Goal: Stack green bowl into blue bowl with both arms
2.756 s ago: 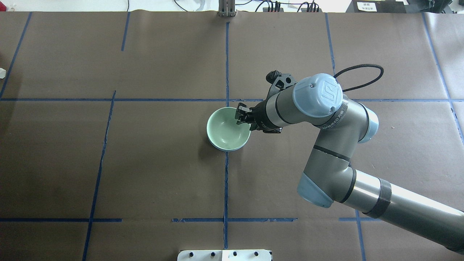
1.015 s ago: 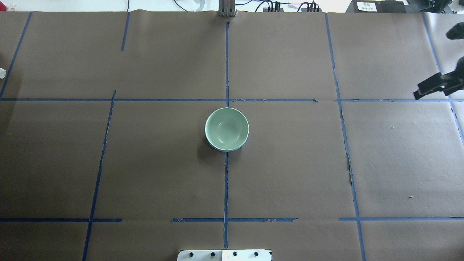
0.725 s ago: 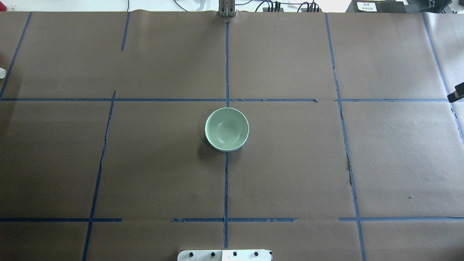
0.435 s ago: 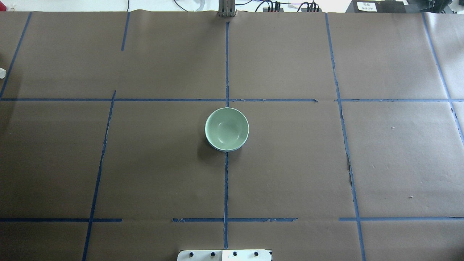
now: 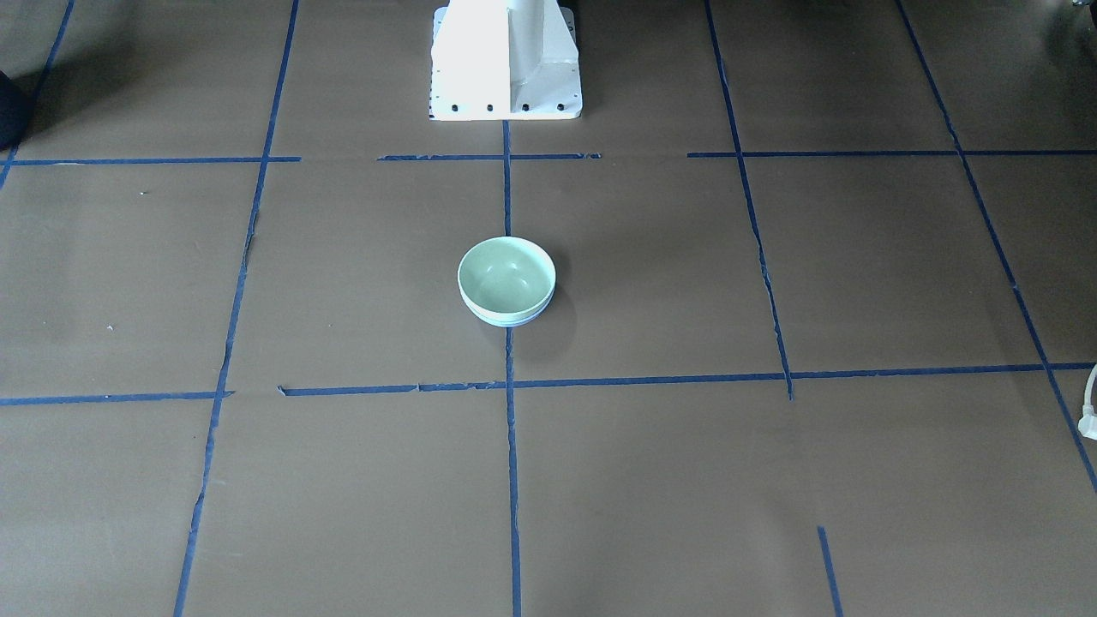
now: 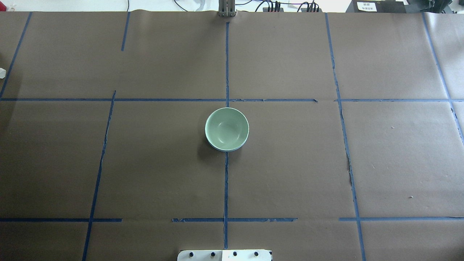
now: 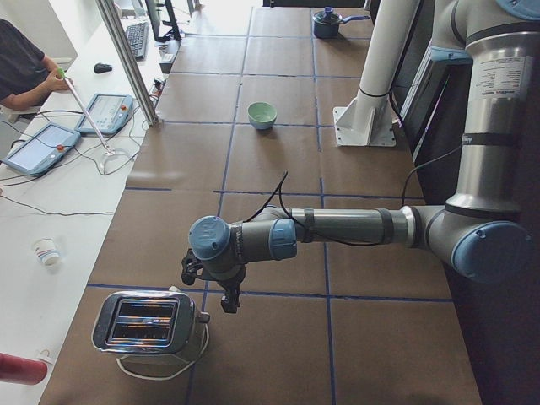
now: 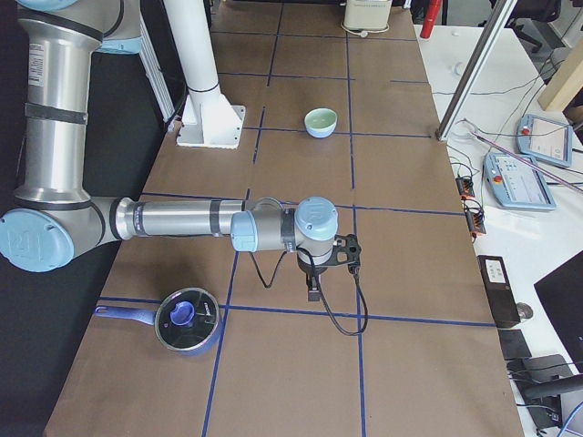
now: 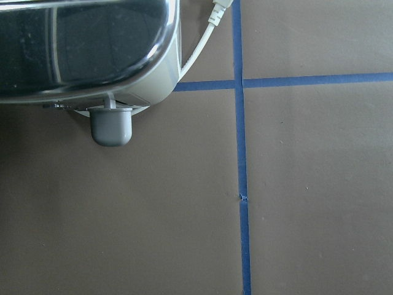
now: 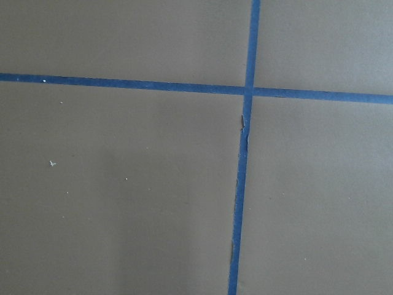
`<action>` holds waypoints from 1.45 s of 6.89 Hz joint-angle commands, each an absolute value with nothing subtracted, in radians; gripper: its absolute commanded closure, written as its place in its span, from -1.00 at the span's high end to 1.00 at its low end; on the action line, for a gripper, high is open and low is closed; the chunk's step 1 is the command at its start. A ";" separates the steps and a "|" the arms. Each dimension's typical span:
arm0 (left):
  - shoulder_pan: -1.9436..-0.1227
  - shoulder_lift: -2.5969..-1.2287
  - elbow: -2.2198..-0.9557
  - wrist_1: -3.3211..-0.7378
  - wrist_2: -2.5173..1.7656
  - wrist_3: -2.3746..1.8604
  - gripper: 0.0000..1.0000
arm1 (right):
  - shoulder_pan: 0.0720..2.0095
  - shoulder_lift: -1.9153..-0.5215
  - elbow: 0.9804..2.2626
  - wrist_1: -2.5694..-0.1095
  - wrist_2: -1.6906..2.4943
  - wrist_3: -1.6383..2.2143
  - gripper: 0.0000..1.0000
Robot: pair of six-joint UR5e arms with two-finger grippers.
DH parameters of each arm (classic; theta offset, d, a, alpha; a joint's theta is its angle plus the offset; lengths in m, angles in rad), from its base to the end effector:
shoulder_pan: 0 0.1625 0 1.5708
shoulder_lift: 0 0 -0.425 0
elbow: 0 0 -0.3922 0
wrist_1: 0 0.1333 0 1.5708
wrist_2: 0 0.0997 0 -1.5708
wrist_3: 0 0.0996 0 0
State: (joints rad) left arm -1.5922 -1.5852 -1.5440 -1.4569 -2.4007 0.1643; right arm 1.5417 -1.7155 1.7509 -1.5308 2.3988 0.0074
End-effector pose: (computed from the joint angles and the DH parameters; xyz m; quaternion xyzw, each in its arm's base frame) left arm -0.0703 -0.4873 0.6716 -0.0202 0.4060 0.0398 0.9128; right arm 0.0473 -0.4367 0.6288 0.0272 -0.4026 -0.0251 0.9147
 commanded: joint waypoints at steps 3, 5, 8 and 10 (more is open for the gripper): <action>-1.592 -1.585 -1.539 -1.476 -2.399 0.166 1.00 | 1.577 -1.726 1.732 -1.532 2.416 -0.018 1.00; -1.592 -1.585 -1.539 -1.476 -2.398 0.166 1.00 | 1.582 -1.729 1.721 -1.531 2.415 -0.018 1.00; -1.592 -1.583 -1.537 -1.476 -2.396 0.166 1.00 | 1.592 -1.730 1.701 -1.531 2.410 -0.014 1.00; -1.592 -1.583 -1.537 -1.476 -2.396 0.166 1.00 | 1.594 -1.729 1.700 -1.531 2.410 -0.012 1.00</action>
State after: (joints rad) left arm -1.5923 -1.5831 -1.5371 -1.4757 -2.3961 0.1657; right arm 1.5921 -1.7300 1.7010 -1.5309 2.4093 -0.0132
